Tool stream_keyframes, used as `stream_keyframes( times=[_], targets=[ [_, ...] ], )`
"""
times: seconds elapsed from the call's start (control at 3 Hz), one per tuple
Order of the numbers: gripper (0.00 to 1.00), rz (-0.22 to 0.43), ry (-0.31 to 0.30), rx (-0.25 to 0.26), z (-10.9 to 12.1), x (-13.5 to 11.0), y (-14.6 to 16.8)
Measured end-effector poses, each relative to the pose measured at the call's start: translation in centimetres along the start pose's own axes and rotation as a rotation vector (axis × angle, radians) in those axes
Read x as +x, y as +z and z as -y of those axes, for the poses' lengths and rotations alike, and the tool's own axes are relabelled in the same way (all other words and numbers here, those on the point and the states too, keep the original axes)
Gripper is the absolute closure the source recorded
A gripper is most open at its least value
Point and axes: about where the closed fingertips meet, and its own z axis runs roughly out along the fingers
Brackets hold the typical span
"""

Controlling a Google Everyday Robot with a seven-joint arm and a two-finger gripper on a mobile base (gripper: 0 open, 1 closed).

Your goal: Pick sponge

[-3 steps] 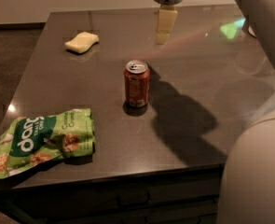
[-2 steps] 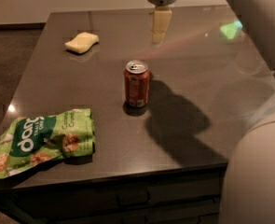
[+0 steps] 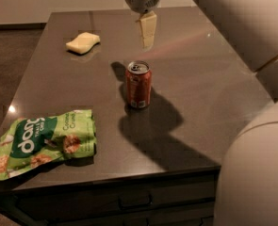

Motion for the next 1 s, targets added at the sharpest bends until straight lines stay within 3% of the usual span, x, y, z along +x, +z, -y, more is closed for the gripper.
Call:
stream_keyframes(
  times=[0.33,0.67,1.0],
  targets=[
    [0.0,-0.025,-0.161,-0.037,0.9,-1.2,1.8],
    [0.0,-0.028,-0.288,-0.105,1.6,-1.9,3.7],
    [0.0,-0.006,-0.379,-0.158,2.1,-2.0,4.7]
  ],
)
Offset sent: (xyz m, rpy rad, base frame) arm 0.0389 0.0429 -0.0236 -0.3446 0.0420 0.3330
